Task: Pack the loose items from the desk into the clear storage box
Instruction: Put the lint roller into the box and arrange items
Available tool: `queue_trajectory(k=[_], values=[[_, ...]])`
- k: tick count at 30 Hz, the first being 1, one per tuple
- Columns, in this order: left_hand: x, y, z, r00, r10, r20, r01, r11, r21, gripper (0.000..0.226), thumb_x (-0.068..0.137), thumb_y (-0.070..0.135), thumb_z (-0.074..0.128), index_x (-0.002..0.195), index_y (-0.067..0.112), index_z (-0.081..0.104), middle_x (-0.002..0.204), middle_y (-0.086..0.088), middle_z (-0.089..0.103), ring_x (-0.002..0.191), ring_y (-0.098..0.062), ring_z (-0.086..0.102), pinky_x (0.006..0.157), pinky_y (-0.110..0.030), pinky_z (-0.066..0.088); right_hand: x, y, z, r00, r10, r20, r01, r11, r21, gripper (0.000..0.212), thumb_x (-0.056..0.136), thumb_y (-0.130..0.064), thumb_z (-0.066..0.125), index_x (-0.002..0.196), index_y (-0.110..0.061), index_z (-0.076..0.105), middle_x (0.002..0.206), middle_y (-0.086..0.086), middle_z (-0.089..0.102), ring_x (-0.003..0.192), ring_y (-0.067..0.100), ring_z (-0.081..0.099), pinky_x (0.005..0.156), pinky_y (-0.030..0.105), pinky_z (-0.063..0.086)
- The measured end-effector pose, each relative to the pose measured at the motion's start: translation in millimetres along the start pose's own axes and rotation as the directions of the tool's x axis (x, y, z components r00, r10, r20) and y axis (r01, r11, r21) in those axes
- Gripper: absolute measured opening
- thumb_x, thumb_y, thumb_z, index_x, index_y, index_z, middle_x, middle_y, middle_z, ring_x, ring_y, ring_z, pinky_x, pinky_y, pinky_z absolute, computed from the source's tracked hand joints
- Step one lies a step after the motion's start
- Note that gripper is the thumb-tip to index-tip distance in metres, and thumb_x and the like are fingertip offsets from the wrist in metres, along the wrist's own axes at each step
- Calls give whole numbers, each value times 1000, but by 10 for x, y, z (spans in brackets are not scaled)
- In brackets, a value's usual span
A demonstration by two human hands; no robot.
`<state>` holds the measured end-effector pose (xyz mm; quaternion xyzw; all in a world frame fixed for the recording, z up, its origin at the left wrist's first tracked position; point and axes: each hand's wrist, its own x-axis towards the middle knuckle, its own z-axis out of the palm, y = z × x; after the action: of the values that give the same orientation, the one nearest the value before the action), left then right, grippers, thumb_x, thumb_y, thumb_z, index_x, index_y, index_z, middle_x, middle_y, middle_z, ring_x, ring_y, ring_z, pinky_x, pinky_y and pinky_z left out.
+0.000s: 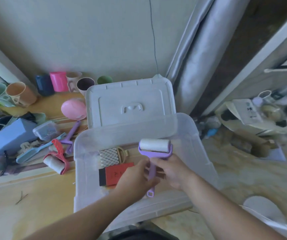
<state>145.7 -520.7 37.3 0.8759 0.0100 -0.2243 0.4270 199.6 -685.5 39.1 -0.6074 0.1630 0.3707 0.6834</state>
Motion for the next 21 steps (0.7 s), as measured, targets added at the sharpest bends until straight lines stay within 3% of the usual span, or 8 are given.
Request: queue_trajectory(k=[4, 6, 9, 12, 14, 16, 18, 21], values=[[89, 171, 185, 974, 124, 189, -166, 960, 224, 45, 86, 61, 63, 126, 43, 54, 112, 18, 67, 96, -8, 65, 83, -36, 55, 185, 244, -294, 922, -13, -386, -21, 996, -82, 16, 81, -16, 76, 84, -3, 67, 68, 15, 62, 59, 29, 60, 60, 51, 53], [106, 144, 159, 953, 135, 271, -234, 895, 379, 42, 95, 59, 55, 132, 41, 54, 124, 15, 63, 108, -14, 62, 88, -35, 52, 341, 281, -501, 873, 4, -488, -122, 970, -210, 19, 79, -24, 74, 85, -7, 69, 67, 8, 64, 59, 25, 59, 65, 40, 52], [96, -49, 60, 943, 75, 325, -220, 871, 438, 37, 97, 49, 52, 133, 40, 56, 128, 8, 62, 115, -20, 60, 92, -37, 51, 555, 244, -679, 860, 98, -501, -302, 888, -346, 17, 87, -15, 69, 101, -6, 72, 67, 5, 66, 59, 23, 58, 63, 33, 52], [-2, -258, -80, 957, 43, 287, -165, 894, 417, 35, 97, 45, 53, 131, 39, 59, 129, 11, 62, 119, -16, 57, 95, -34, 49, 774, 295, -717, 871, 169, -461, -397, 794, -460, 54, 87, -17, 73, 138, -22, 54, 86, 13, 69, 73, 27, 56, 64, 34, 54], [-73, -384, -176, 967, 23, 256, -127, 907, 401, 34, 97, 44, 54, 131, 39, 60, 130, 14, 62, 119, -12, 57, 98, -33, 49, 810, 288, -709, 915, 175, -364, -381, 675, -632, 42, 97, -15, 64, 137, -9, 52, 115, 15, 66, 91, 24, 49, 76, 28, 48], [-127, -503, -259, 973, 1, 231, -94, 915, 393, 35, 97, 44, 54, 131, 40, 60, 130, 17, 62, 119, -9, 57, 99, -32, 49, 736, 241, -663, 960, 189, -207, -279, 591, -757, 34, 95, -17, 62, 128, -19, 55, 117, 11, 61, 98, 22, 46, 81, 21, 51], [-152, -579, -320, 976, -12, 219, -76, 918, 390, 35, 97, 43, 54, 131, 40, 60, 130, 18, 62, 120, -7, 56, 99, -29, 48, 667, 179, -596, 953, 282, -114, -222, 389, -894, 7, 94, -17, 62, 93, -23, 58, 105, 8, 60, 94, 20, 52, 74, 26, 51], [-147, -608, -357, 976, -12, 215, -73, 923, 379, 34, 98, 43, 55, 132, 39, 60, 131, 18, 62, 120, -7, 56, 99, -27, 47, 746, 213, -464, 912, 399, -93, -103, 4, -995, 18, 101, -14, 55, 84, -17, 55, 110, 15, 68, 88, 22, 55, 67, 31, 42]])
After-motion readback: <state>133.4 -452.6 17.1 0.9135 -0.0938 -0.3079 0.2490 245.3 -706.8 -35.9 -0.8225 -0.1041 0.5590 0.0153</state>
